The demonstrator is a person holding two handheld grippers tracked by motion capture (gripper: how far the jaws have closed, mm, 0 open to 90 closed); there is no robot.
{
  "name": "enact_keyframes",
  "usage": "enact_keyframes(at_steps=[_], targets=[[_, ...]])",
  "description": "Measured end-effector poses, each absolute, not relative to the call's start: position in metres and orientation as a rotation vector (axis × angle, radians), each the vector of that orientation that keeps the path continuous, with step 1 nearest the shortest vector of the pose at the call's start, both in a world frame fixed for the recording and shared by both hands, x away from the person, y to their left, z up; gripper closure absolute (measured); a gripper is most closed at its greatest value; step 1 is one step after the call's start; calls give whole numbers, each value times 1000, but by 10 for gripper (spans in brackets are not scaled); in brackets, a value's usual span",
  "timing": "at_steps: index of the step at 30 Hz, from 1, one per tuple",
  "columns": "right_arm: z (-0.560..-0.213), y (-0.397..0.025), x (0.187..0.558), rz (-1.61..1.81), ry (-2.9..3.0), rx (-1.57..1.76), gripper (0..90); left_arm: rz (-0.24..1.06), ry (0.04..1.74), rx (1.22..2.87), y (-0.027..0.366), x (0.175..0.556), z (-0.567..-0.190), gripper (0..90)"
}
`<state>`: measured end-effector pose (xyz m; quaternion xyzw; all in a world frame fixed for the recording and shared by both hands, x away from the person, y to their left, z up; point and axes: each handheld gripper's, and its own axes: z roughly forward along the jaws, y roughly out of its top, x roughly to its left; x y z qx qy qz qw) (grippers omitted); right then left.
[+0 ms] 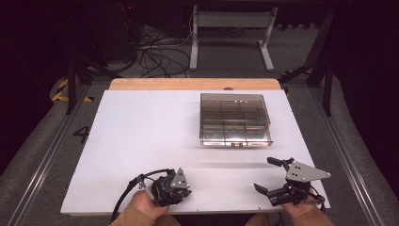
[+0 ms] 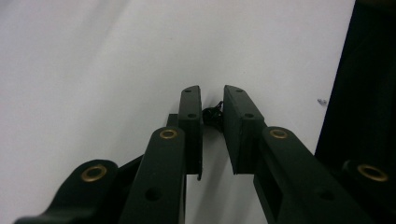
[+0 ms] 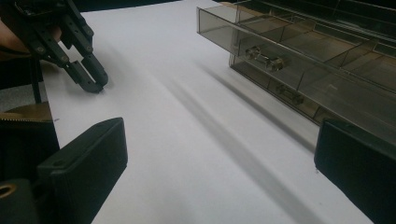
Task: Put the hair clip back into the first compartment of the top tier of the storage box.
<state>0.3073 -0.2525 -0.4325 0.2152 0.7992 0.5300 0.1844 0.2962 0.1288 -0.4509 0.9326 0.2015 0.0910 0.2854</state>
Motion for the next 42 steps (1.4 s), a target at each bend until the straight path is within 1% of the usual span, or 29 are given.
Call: enact_keyframes(at_steps=[12, 19, 28, 42], targets=[[-433, -253, 307, 1492, 2255, 608, 32, 234, 539, 2474, 131, 295, -448, 784], [-433, -252, 307, 1492, 2255, 609, 32, 206, 539, 2415, 135, 295, -442, 783], [-433, -252, 307, 1488, 2255, 608, 32, 200, 537, 2287, 144, 293, -431, 784], [-432, -252, 307, 1488, 2255, 609, 32, 223, 541, 2228, 149, 291, -424, 784]])
